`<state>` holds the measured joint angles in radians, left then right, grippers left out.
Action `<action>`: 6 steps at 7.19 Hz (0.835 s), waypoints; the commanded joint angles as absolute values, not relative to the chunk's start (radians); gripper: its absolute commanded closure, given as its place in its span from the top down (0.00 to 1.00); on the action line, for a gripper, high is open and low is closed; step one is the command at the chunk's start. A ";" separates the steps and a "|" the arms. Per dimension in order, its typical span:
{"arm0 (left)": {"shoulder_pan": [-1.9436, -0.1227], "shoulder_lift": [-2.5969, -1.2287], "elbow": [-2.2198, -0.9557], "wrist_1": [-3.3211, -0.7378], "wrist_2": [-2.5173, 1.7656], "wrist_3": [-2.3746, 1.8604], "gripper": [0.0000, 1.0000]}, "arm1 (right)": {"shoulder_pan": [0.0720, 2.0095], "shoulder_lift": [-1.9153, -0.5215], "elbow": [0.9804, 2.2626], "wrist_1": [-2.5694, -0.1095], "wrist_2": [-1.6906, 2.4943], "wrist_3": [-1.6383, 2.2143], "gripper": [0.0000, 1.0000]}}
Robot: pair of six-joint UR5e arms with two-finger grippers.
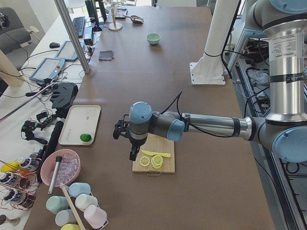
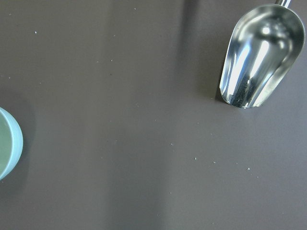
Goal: Place spoon in bowl
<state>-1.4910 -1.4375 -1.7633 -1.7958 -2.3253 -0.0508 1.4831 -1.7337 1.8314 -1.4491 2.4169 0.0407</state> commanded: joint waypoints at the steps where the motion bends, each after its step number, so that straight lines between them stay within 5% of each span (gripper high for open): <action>1: -1.491 -1.437 -1.766 -1.816 -2.326 -0.052 0.98 | 1.467 -1.735 1.830 -1.433 2.419 0.041 1.00; 6: -1.490 -1.424 -1.753 -1.818 -2.338 -0.051 0.98 | 1.463 -1.736 1.827 -1.430 2.436 0.057 1.00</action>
<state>-1.4905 -1.4269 -1.7555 -1.8155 -2.3367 -0.0468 1.4650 -1.7367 1.8281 -1.4298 2.4347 0.0522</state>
